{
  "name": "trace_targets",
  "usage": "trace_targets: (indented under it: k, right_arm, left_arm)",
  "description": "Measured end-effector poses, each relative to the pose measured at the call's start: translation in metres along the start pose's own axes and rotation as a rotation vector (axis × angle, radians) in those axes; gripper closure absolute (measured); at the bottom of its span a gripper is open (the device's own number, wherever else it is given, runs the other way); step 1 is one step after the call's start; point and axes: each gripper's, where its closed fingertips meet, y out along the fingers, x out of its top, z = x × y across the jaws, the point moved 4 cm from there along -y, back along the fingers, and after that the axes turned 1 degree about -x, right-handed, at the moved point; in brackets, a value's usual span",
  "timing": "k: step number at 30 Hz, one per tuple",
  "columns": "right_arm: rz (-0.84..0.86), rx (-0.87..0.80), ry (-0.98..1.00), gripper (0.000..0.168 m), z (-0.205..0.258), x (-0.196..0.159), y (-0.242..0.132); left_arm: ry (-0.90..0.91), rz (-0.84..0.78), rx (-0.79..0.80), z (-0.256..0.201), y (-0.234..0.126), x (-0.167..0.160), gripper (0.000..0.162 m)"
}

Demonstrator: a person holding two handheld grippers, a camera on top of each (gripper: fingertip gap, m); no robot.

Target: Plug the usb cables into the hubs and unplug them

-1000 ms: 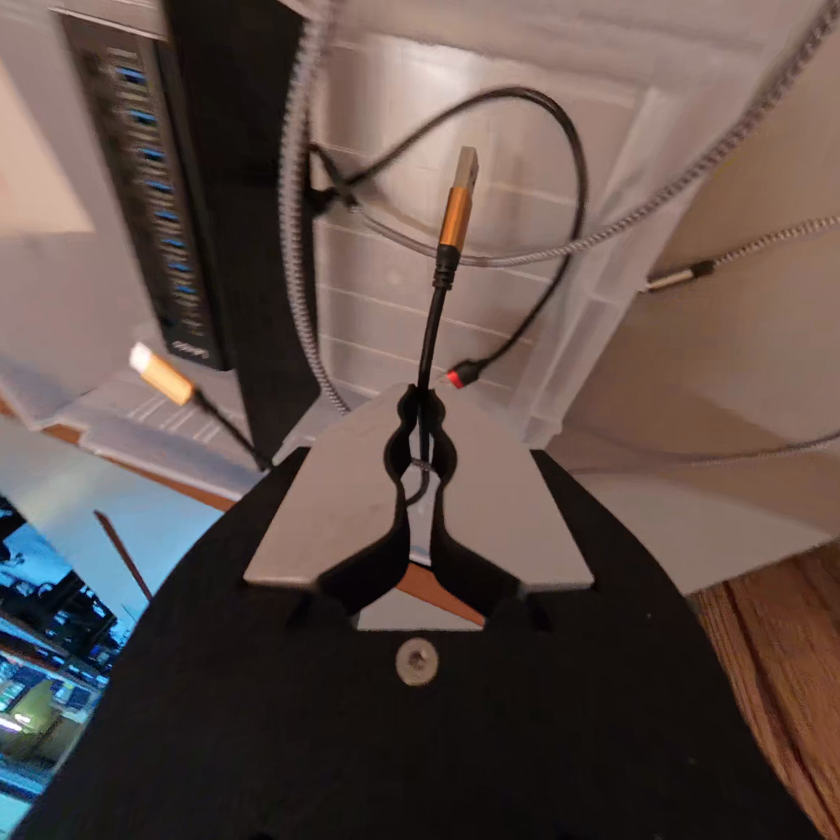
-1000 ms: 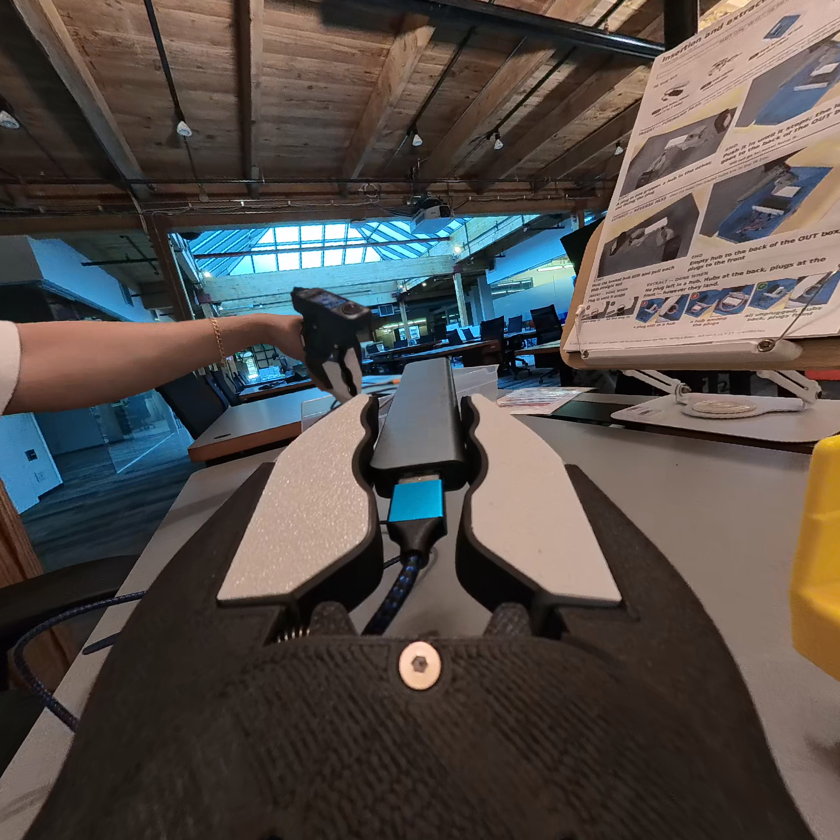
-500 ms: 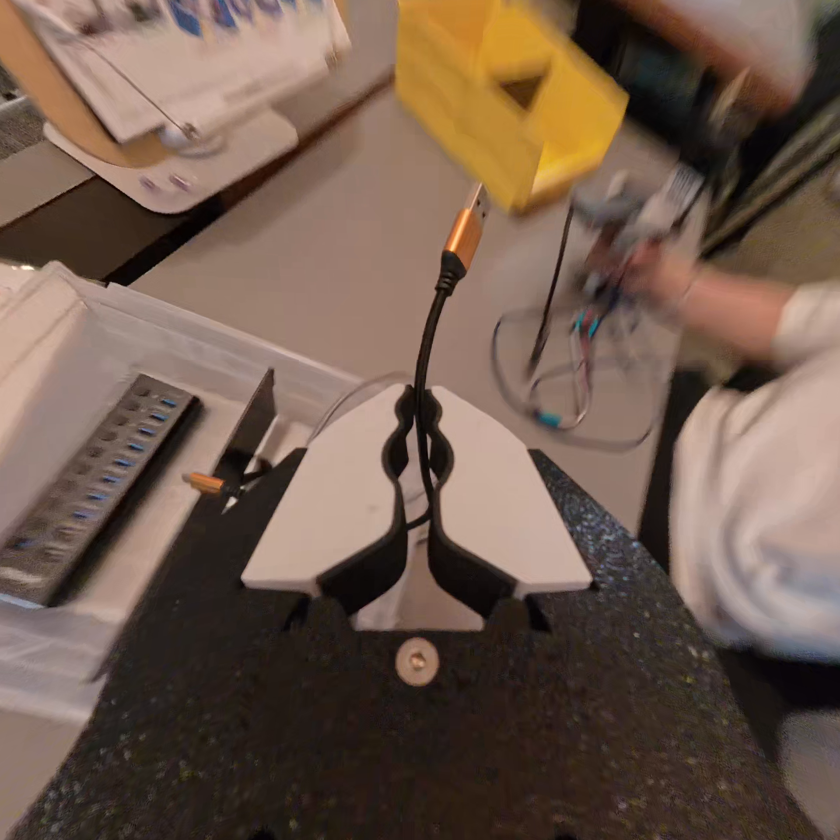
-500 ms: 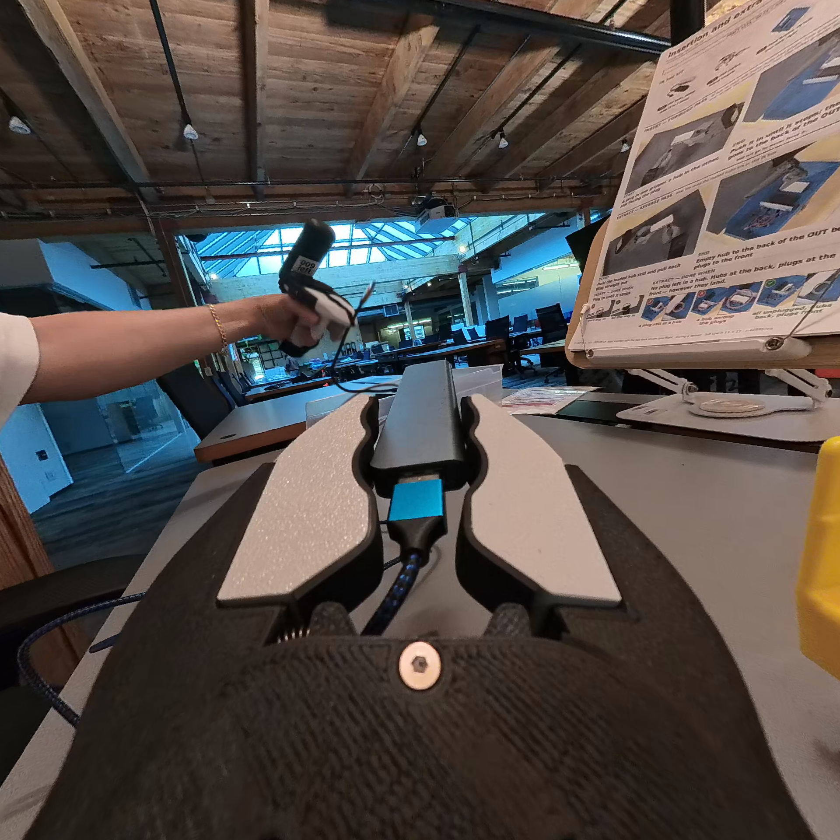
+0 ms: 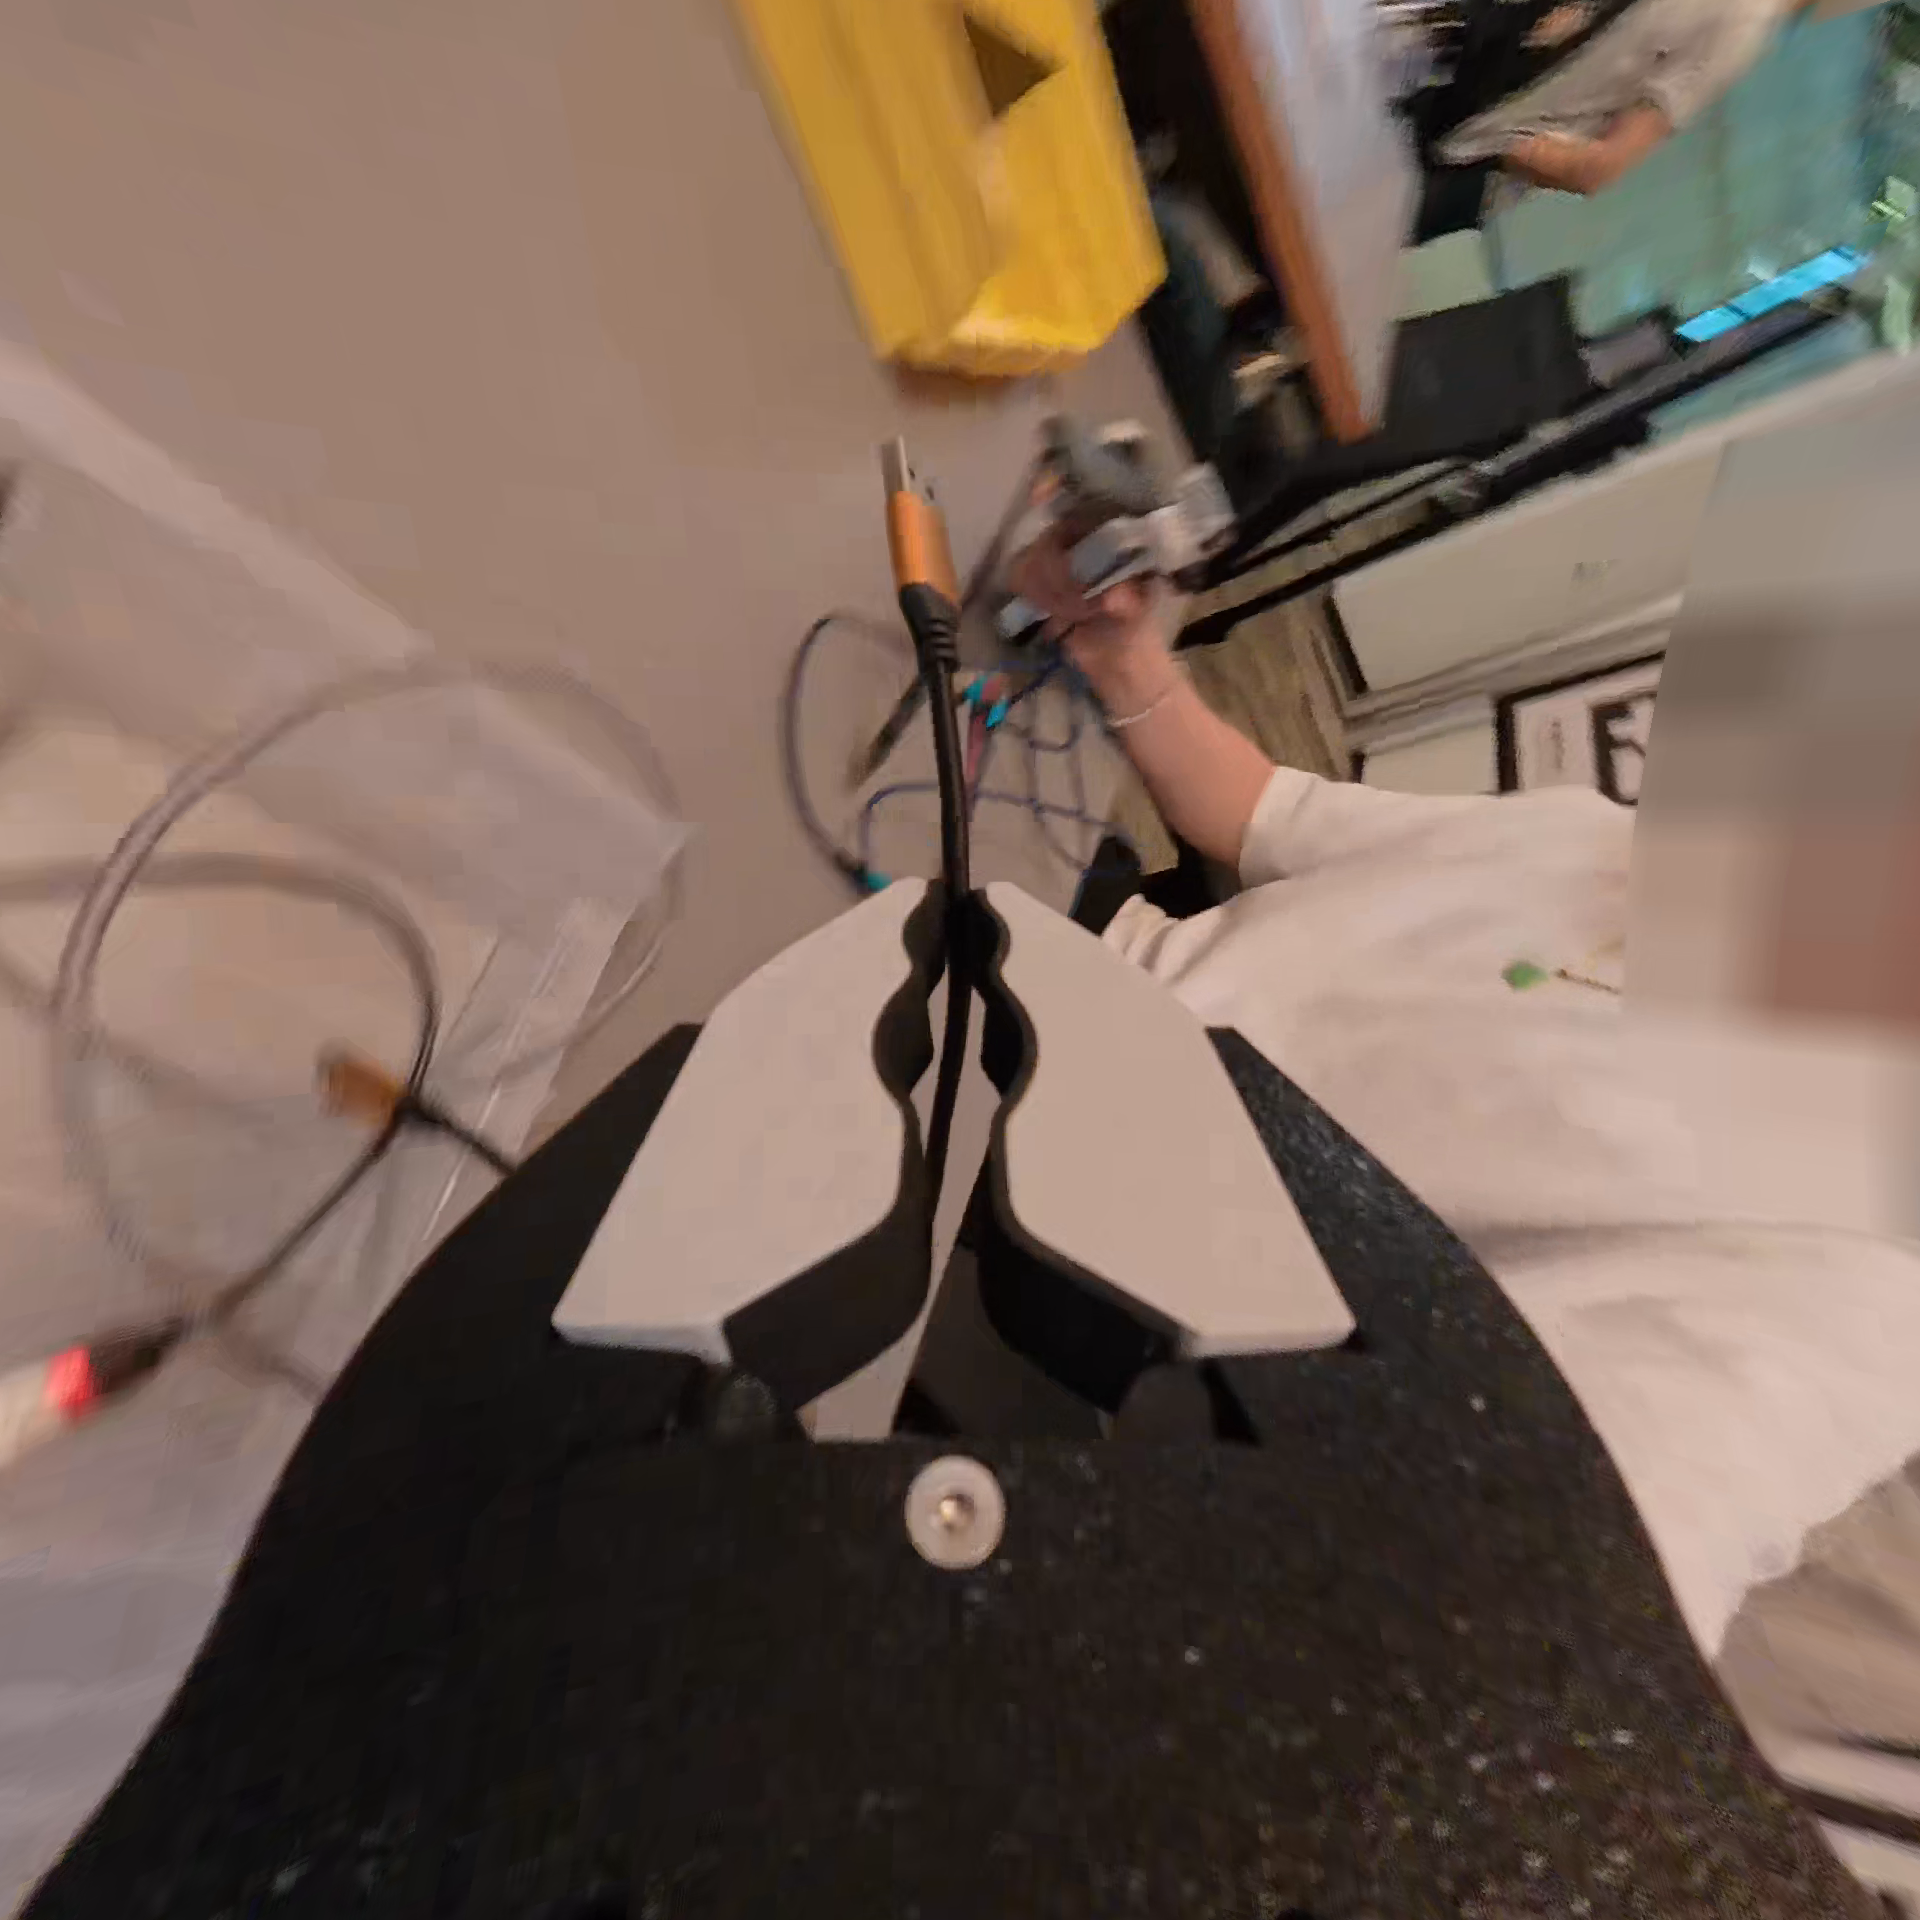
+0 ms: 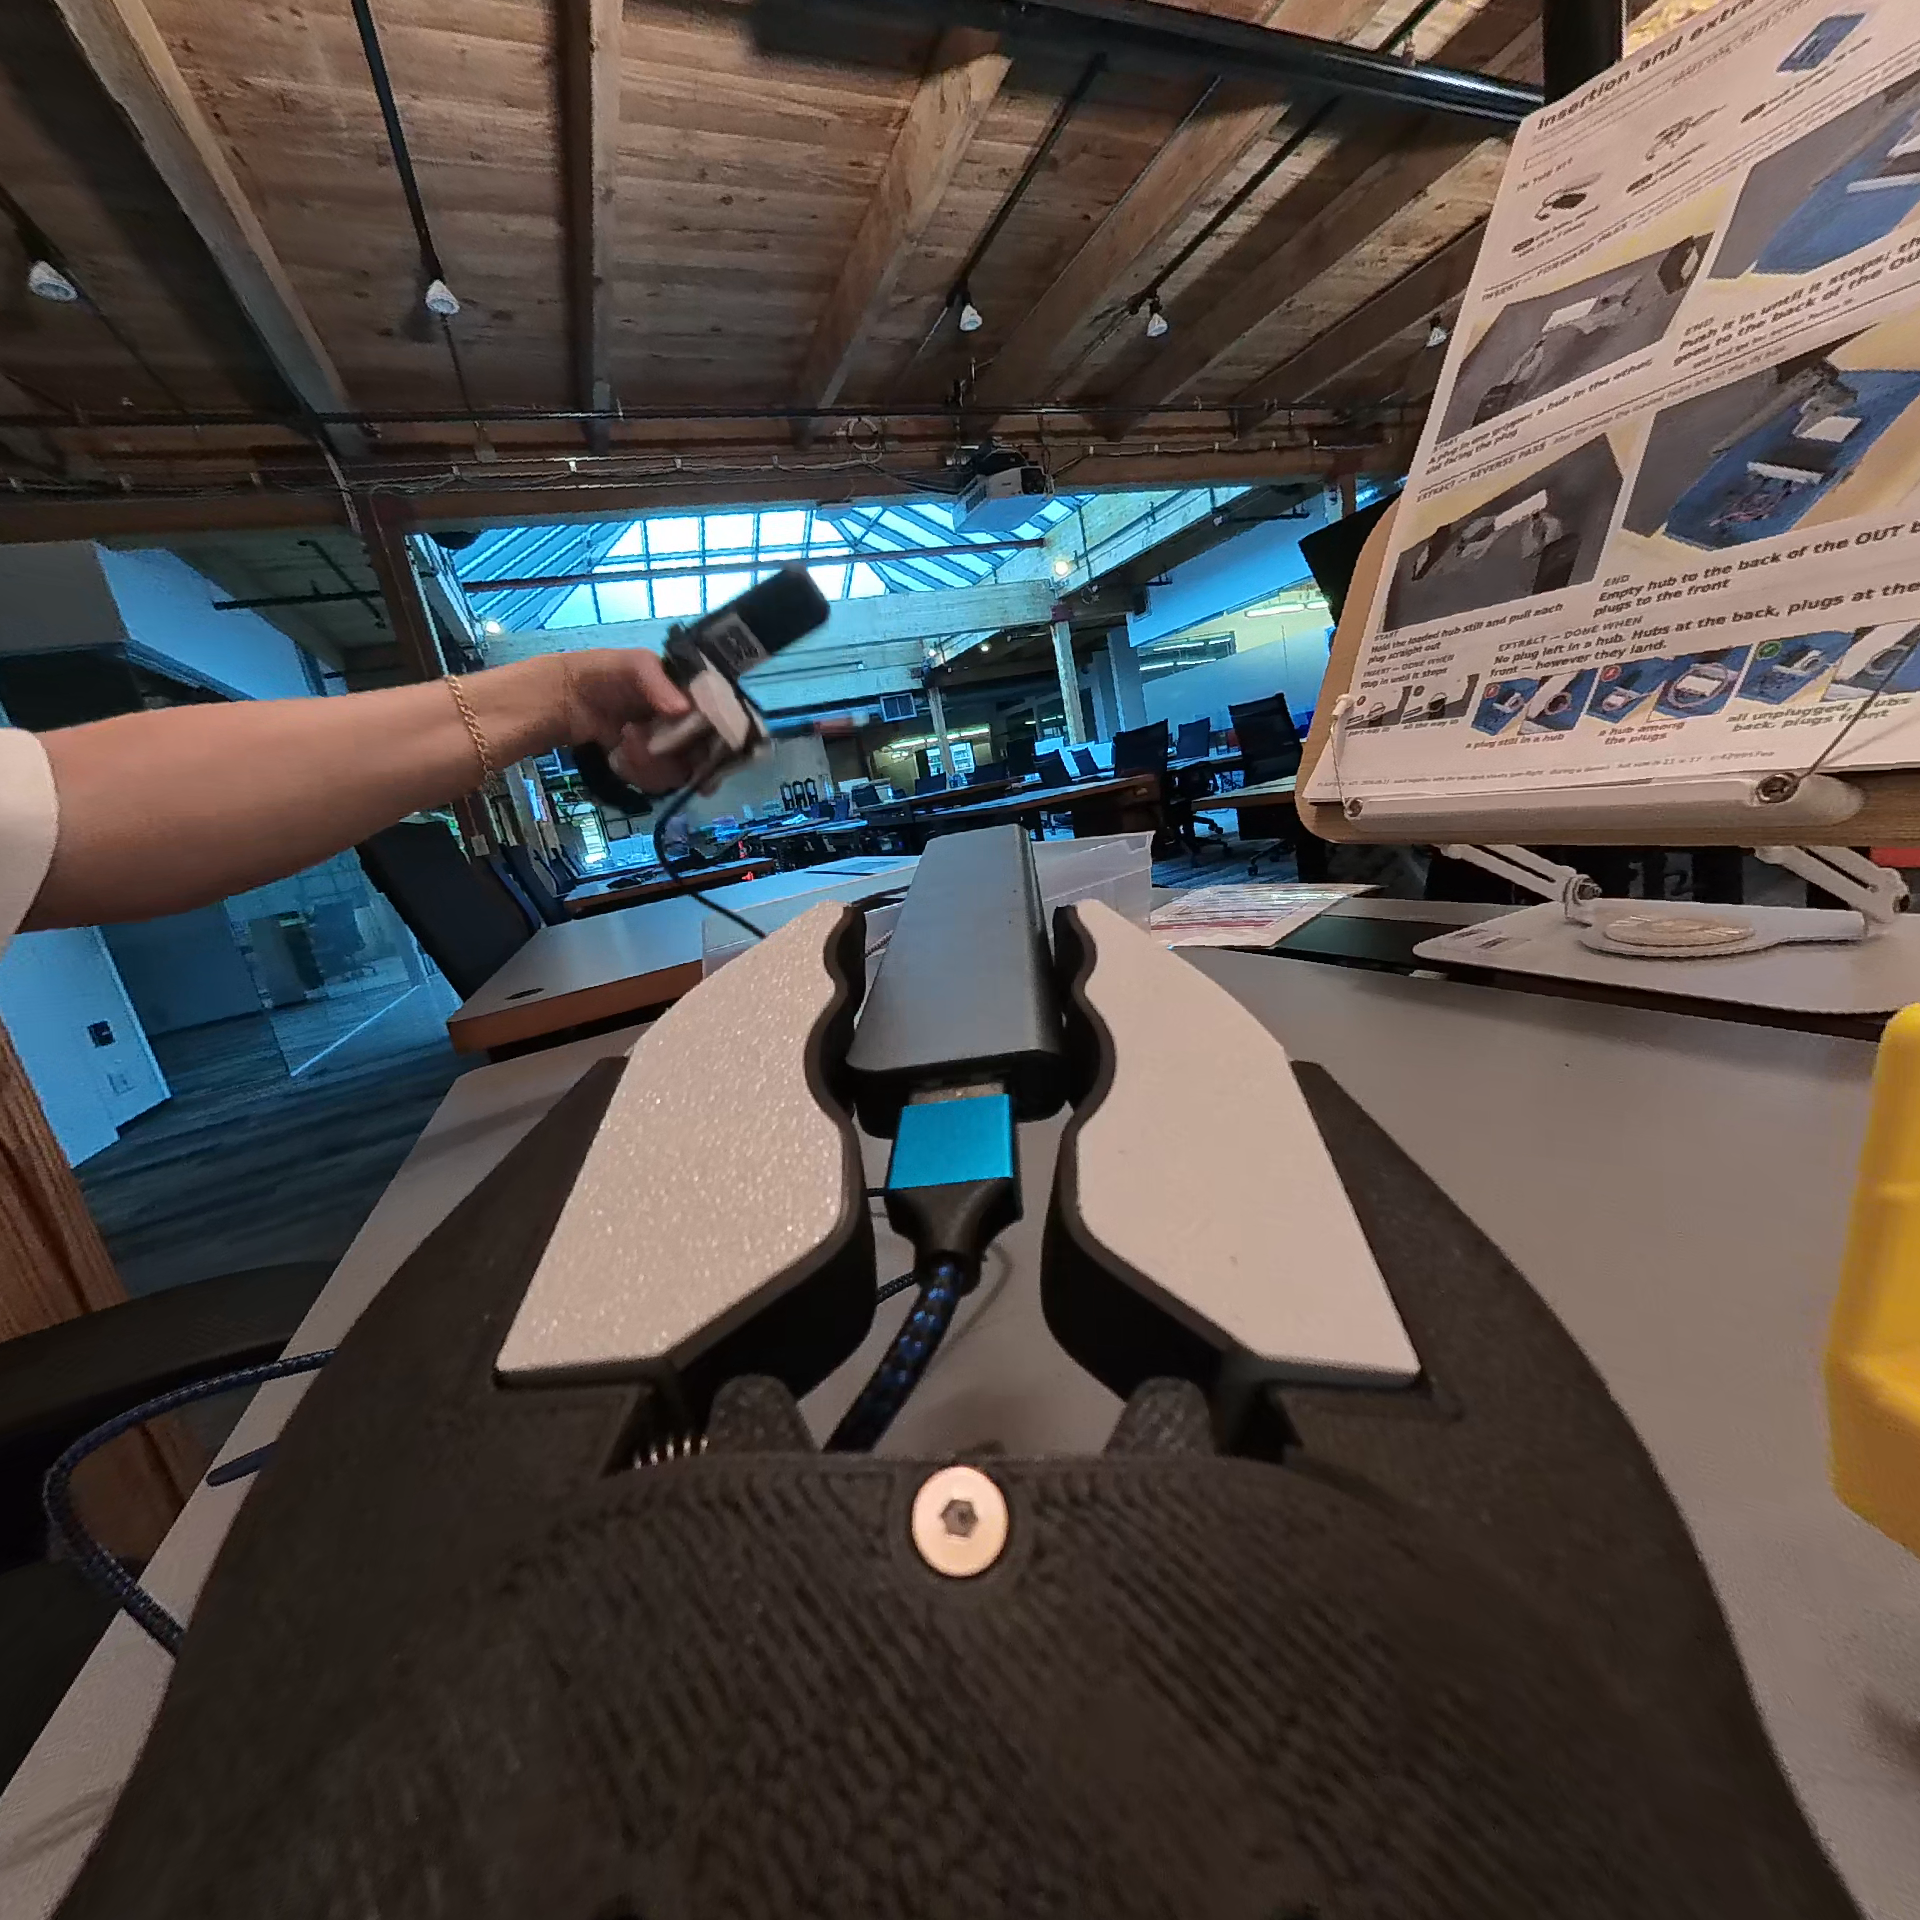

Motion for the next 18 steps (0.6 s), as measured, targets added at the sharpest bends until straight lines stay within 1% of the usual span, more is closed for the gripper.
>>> trace_targets:
  k: [2, 4, 7, 9, 12, 15, 18]
  right_arm:
    - [0.0, -0.001, 0.0, 0.133, 0.0, 0.0, 0.0]
    - [0.0, -0.002, 0.003, 0.133, -0.001, 0.0, 0.0]
    - [-0.002, -0.009, 0.008, 0.133, -0.002, 0.0, 0.0]
    - [-0.008, -0.017, 0.004, 0.133, -0.002, 0.001, -0.001]
    - [0.001, -0.034, -0.039, 0.133, -0.004, 0.002, -0.003]
    - [0.003, -0.057, -0.067, 0.133, -0.009, 0.005, -0.009]
    - [0.009, -0.074, -0.095, 0.133, -0.015, 0.009, -0.015]
  left_arm:
    - [0.199, -0.046, -0.139, -0.041, 0.002, 0.013, 0.16]
    - [0.382, -0.035, -0.279, -0.083, 0.014, 0.016, 0.159]
    - [0.567, 0.018, -0.35, -0.123, 0.046, 0.014, 0.16]
    - [0.646, 0.051, -0.42, -0.142, 0.07, 0.009, 0.159]
    - [0.742, 0.11, -0.452, -0.152, 0.108, -0.001, 0.159]
    - [0.792, 0.163, -0.484, -0.156, 0.139, -0.01, 0.159]
    - [0.798, 0.166, -0.524, -0.155, 0.161, -0.013, 0.159]
